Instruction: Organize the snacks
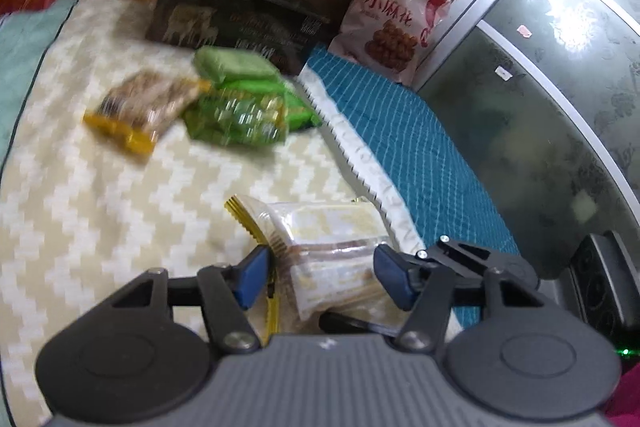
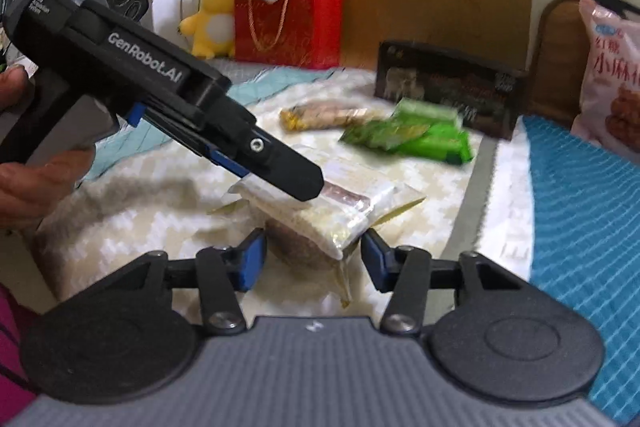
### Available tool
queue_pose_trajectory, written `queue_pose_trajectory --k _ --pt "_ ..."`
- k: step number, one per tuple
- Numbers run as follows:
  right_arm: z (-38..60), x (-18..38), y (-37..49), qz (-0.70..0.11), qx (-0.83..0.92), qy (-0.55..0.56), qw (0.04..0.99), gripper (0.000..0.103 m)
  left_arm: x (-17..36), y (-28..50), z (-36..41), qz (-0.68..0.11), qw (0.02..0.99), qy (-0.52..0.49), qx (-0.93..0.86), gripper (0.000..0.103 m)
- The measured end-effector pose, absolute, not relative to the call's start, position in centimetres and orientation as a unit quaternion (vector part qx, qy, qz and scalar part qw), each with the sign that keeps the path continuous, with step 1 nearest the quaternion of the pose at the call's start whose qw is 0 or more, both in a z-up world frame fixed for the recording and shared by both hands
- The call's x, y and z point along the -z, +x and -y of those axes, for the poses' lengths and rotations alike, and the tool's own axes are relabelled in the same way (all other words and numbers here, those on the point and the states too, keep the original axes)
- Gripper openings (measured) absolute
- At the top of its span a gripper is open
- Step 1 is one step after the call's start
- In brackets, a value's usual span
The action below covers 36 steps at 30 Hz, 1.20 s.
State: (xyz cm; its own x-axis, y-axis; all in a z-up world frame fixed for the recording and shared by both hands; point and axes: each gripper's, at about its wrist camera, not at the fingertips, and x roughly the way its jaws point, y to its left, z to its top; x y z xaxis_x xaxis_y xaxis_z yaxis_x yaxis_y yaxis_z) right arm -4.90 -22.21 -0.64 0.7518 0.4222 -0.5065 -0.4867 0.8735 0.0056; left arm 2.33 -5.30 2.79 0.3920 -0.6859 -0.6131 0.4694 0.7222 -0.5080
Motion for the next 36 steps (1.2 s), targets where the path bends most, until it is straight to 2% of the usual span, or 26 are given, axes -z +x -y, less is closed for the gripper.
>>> queue_pose_trajectory --k 6,12,18,20,23,29,36 --pt "23.6 -1.7 -0.3 -0.22 -0.232 -0.064 0.945 0.054 -6.5 6.2 6.6 -0.389 0.843 -0.111 0.355 0.058" --pt "25.3 -3.9 7.8 -0.199 -0.23 -0.04 0.952 0.054 -9.3 13.5 8.2 -0.363 0.865 -0.114 0.329 0.06" --pt "26.6 -4.8 15.9 -0.197 -0.209 -0.011 0.958 0.054 -10.1 22.1 9.4 -0.354 0.876 -0.134 0.3 0.06" --pt "26.5 -4.4 17.5 -0.188 -0.183 -0.026 0.965 0.055 -9.9 24.0 9.6 -0.345 0.882 -0.137 0.29 0.066" --pt "26.6 -3.7 18.9 -0.182 -0.138 -0.045 0.973 0.055 -9.3 26.2 9.8 -0.344 0.889 -0.139 0.267 0.068" --pt "28.7 -2.9 15.5 -0.181 -0.143 0.005 0.973 0.055 -8.0 24.0 7.6 -0.34 0.887 -0.159 0.27 0.068" --pt "29.1 0.3 11.7 -0.282 -0.195 0.06 0.938 0.055 -4.1 18.8 4.8 -0.381 0.867 -0.165 0.277 0.068"
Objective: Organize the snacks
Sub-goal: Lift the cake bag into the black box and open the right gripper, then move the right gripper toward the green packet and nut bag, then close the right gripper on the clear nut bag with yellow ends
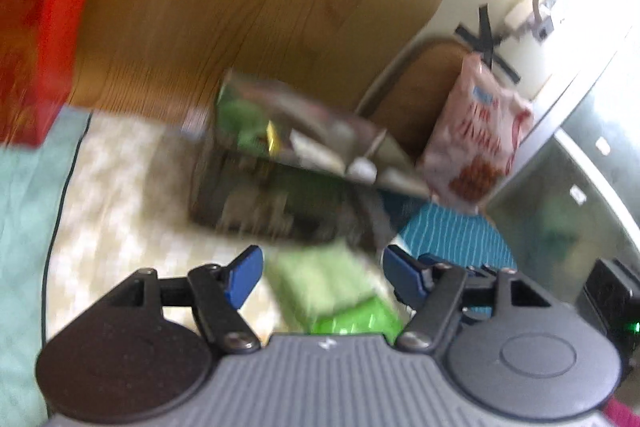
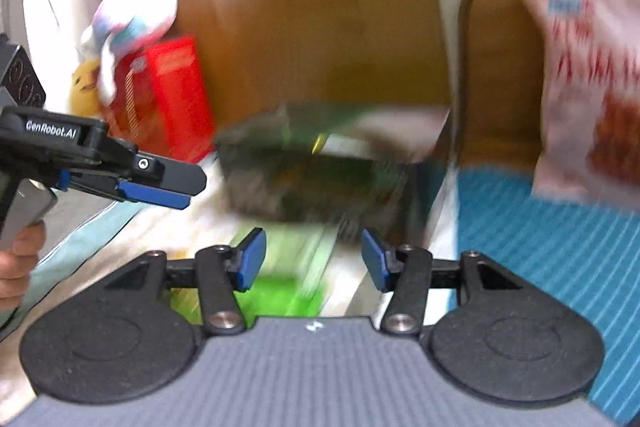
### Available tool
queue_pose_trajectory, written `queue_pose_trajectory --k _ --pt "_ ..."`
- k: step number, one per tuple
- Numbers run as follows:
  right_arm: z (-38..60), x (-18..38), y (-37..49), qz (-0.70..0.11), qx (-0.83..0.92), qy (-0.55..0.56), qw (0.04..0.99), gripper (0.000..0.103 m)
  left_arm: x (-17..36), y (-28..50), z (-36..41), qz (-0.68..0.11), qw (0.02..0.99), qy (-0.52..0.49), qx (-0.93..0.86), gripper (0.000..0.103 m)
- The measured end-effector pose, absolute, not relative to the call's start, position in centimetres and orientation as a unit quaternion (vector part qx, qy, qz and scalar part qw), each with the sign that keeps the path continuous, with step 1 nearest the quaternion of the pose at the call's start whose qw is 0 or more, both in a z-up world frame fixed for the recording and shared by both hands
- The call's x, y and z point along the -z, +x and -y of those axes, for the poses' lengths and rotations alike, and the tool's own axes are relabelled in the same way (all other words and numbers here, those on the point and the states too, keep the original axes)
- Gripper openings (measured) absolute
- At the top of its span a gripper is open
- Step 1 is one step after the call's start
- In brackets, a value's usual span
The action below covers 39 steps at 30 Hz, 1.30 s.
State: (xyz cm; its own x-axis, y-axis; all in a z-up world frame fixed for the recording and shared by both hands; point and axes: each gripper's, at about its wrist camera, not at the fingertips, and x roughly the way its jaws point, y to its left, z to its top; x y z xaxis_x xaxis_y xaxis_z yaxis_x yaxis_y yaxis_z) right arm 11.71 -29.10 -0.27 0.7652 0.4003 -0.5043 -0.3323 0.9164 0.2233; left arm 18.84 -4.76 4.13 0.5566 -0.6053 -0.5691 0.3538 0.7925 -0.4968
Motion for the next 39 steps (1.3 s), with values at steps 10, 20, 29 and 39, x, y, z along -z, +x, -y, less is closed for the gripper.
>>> queue_pose_trajectory --k 10,20,29,39 --pt "26.3 1.3 10.2 -0.344 -0.227 0.107 0.905 0.055 -0.7 13.3 3.4 -0.393 0.888 -0.099 0.218 0.067" --pt "24.6 1.0 2.3 -0.332 -0.262 0.085 0.902 0.056 -0.8 5.2 2.9 -0.386 0.887 -0.062 0.243 0.068" --pt "23.9 -0.8 -1.8 -0.255 -0.231 0.042 0.938 0.059 -0.7 1.2 -3.0 -0.389 0.878 -0.145 0.238 0.069" --pt "16.8 -1.1 -0.3 -0.264 -0.325 -0.019 0.908 0.058 0.3 -1.3 -8.9 -0.402 0.822 -0.299 0.272 0.069"
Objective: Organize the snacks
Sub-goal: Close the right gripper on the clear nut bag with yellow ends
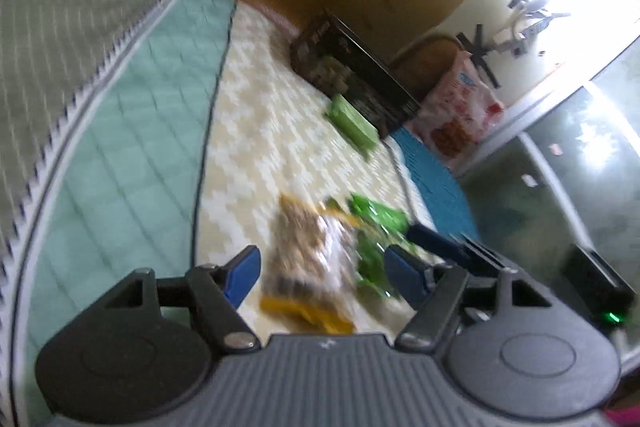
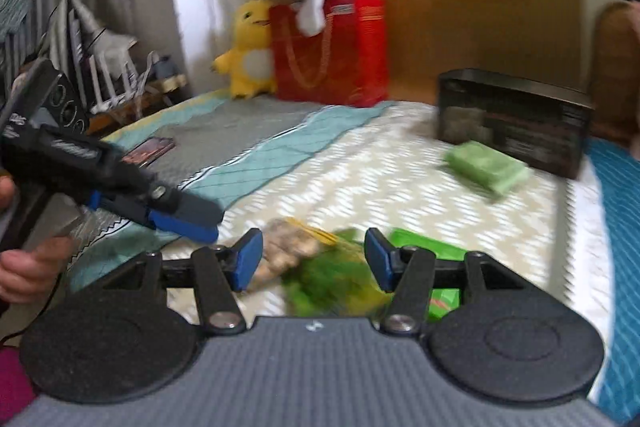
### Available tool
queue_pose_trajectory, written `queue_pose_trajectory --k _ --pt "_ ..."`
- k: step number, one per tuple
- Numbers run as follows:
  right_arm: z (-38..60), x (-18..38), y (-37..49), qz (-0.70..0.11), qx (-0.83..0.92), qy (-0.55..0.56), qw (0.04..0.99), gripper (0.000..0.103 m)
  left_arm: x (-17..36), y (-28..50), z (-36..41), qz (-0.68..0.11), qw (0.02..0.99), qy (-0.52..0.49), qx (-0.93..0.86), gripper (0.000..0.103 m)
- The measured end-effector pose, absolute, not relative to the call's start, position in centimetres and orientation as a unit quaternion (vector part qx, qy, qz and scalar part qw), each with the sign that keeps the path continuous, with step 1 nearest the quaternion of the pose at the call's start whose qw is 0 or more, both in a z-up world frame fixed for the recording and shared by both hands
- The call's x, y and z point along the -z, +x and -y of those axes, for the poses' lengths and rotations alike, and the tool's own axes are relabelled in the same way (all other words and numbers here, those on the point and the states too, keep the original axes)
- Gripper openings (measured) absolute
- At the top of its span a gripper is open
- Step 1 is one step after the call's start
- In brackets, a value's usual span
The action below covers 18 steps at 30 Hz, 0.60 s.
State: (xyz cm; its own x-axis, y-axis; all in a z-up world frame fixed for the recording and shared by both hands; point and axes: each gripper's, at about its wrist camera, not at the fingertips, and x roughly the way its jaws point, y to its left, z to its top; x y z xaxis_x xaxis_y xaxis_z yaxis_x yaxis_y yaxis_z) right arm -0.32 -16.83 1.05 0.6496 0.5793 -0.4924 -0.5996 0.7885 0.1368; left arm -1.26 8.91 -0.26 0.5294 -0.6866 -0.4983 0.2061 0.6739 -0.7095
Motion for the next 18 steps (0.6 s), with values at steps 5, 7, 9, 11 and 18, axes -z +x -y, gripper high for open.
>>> queue_pose_trajectory --k 5,7,9,11,18 --pt "15.3 -0.4 3.6 -0.317 -0.339 0.0 0.886 0.043 1.3 -3.4 -8.8 -0.413 0.792 -0.331 0.304 0.066" --pt "14.8 0.1 4.3 -0.329 -0.342 0.003 0.88 0.042 2.2 -3.6 -8.4 -0.424 0.778 -0.347 0.309 0.066" --pt "14.5 0.5 4.7 -0.344 -0.353 0.01 0.87 0.042 2.6 -3.6 -8.2 -0.424 0.778 -0.348 0.305 0.066" --pt "14.8 0.5 4.1 -0.352 -0.352 0.022 0.867 0.042 2.7 -3.4 -8.3 -0.422 0.778 -0.356 0.3 0.066" --pt "17.1 -0.2 0.1 -0.332 -0.37 0.038 0.867 0.044 2.5 -2.2 -9.0 -0.411 0.798 -0.348 0.269 0.06"
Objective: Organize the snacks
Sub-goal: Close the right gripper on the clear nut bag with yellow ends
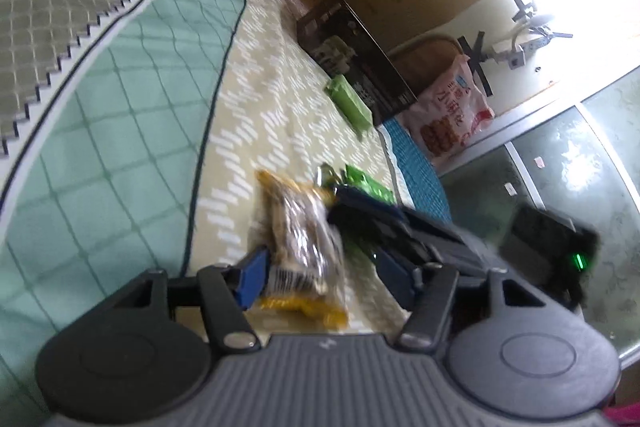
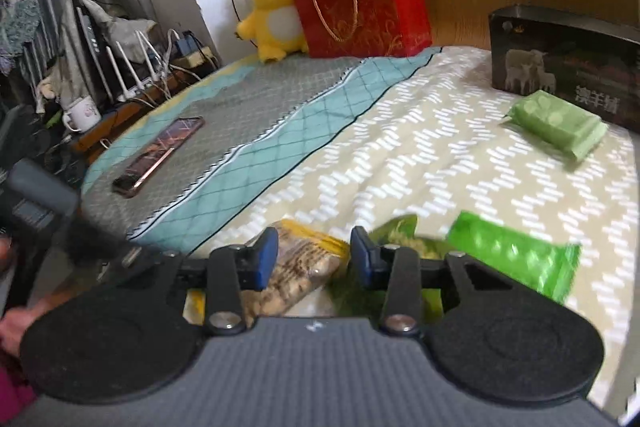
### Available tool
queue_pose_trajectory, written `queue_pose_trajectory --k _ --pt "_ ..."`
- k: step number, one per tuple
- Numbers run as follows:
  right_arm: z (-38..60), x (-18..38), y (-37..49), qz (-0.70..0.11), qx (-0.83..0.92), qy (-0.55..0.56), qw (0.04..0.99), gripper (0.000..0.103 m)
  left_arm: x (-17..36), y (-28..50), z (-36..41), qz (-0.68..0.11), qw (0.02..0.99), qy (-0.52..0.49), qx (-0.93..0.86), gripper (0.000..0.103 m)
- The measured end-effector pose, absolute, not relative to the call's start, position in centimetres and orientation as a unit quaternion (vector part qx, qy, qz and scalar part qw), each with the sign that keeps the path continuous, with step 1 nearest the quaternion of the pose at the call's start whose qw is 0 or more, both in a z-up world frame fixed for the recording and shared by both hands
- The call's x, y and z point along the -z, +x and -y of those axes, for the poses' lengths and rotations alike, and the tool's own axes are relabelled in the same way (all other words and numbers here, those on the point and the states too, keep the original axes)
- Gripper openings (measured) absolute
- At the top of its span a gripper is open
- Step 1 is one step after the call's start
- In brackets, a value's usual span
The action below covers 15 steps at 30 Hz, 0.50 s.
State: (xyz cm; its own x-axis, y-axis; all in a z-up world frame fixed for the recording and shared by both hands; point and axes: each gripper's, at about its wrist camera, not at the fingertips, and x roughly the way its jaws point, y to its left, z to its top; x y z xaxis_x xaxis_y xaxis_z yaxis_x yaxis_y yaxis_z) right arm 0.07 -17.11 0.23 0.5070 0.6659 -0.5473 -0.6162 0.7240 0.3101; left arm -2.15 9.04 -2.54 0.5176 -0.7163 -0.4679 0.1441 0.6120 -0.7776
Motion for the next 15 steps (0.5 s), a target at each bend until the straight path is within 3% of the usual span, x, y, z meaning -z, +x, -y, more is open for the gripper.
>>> queue_pose_trajectory --k 5,15 --pt "16.9 -0.1 -3.0 -0.334 -0.391 0.017 0.858 0.054 2.2 -0.8 -9.3 -0.411 0.803 -0.342 0.263 0.061" --pt "14.1 0.9 -4.0 -0.318 -0.402 -0.067 0.856 0.064 1.6 -1.3 -9.2 -0.411 0.814 -0.316 0.261 0.063"
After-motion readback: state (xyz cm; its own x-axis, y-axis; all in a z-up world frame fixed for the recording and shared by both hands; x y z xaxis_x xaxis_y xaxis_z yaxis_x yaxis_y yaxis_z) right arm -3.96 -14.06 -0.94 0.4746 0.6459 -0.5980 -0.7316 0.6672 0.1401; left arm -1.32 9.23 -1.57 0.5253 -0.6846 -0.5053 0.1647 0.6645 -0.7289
